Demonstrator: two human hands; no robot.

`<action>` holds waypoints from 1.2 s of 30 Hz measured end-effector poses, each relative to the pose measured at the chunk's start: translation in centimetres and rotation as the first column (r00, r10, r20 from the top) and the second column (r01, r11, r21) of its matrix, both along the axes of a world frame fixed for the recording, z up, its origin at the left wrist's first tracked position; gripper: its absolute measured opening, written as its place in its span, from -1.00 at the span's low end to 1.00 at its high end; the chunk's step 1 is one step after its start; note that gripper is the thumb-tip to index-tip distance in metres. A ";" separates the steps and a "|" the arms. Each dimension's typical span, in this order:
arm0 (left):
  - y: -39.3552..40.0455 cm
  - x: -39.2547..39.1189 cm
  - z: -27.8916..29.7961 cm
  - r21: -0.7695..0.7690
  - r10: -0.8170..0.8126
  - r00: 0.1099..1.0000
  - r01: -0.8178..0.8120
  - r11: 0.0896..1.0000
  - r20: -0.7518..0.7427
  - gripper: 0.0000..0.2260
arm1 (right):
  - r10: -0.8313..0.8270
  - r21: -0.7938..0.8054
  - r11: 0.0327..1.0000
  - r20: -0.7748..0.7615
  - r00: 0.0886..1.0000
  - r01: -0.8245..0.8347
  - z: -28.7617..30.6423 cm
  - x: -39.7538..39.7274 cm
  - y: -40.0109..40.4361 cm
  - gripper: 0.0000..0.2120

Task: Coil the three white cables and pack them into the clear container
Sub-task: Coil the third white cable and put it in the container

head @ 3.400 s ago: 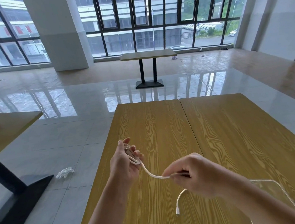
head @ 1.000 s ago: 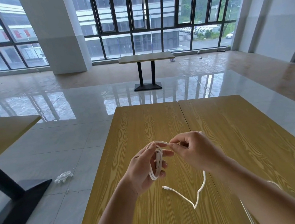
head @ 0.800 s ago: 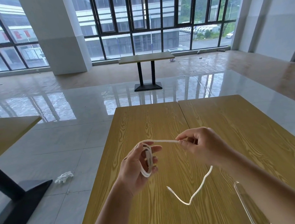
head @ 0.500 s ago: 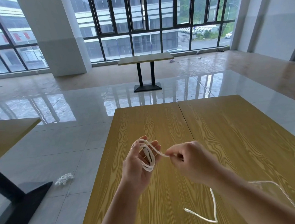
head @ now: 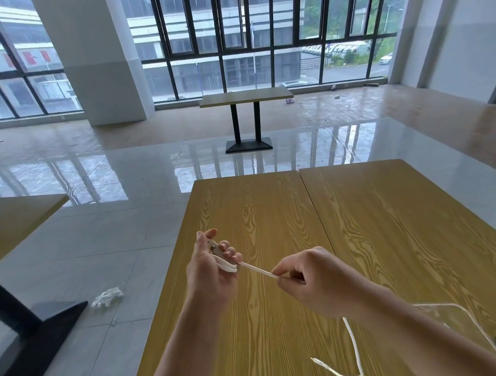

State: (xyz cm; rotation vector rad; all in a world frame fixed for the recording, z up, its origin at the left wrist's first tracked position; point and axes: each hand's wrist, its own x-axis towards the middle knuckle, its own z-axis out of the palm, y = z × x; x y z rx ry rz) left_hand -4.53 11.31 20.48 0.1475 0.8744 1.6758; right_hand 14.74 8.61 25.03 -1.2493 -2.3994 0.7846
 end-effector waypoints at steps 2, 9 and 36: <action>0.6 -1.2 -0.5 -0.023 0.041 0.999 -0.041 0.999 -0.009 -0.73 | -0.005 -0.026 1.000 0.013 1.000 0.005 0.2 0.4 0.0 -0.79; 1.3 -3.2 -1.4 -0.099 0.086 0.993 -0.095 0.991 -0.086 -0.72 | 0.071 -0.006 0.997 0.045 0.996 -0.071 1.6 1.4 -0.2 -0.84; -3.5 2.6 2.1 -0.127 -0.692 0.386 0.814 0.567 -0.610 -0.85 | -0.117 0.198 0.967 -0.220 0.968 0.162 1.2 1.6 2.6 -0.87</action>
